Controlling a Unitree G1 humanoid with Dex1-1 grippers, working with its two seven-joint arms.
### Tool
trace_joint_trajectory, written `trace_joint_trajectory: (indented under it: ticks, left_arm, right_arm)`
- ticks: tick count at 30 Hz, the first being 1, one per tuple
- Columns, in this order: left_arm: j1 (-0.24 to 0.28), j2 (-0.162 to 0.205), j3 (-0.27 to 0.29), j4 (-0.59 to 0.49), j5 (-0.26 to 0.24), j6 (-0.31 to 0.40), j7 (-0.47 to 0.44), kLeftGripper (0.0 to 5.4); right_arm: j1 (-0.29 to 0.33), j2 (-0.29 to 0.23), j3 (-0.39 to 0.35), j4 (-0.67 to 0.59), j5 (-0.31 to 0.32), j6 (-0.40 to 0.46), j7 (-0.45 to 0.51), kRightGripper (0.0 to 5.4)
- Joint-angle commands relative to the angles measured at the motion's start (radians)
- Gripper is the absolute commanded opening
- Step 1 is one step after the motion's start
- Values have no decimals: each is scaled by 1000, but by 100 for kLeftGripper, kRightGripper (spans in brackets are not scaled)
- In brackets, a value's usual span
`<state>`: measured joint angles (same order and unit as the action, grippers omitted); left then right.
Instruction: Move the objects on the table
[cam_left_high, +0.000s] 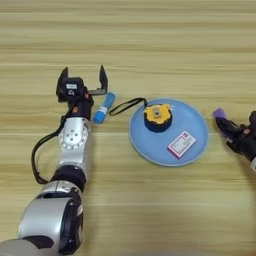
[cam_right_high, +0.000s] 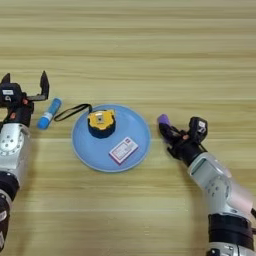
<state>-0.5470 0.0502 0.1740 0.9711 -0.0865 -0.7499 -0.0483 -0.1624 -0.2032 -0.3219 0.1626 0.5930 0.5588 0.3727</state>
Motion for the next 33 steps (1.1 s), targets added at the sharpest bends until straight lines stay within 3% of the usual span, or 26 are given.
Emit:
trace_joint_trajectory:
  ticks: [1, 2, 6, 10, 33]
  left_arm:
    - [-2, 0, -2, 4, 3, 11, 0, 540]
    - [-2, 0, -2, 4, 2, 11, -1, 540]
    - [-2, 1, -1, 4, 2, 11, -2, 540]
    - [-1, 1, 0, 4, 1, 10, -3, 540]
    - [-2, 3, 1, 5, 0, 11, -6, 540]
  right_arm:
    - [-6, -17, 16, 31, -65, -59, -17, 78]
    - [-7, -20, 18, 43, -79, -72, -21, 96]
    - [-21, -24, 12, 112, -92, -82, -24, 78]
    - [-32, -31, 15, 165, -110, -99, -27, 138]
    - [-48, -57, -41, 204, -95, -111, -37, 359]
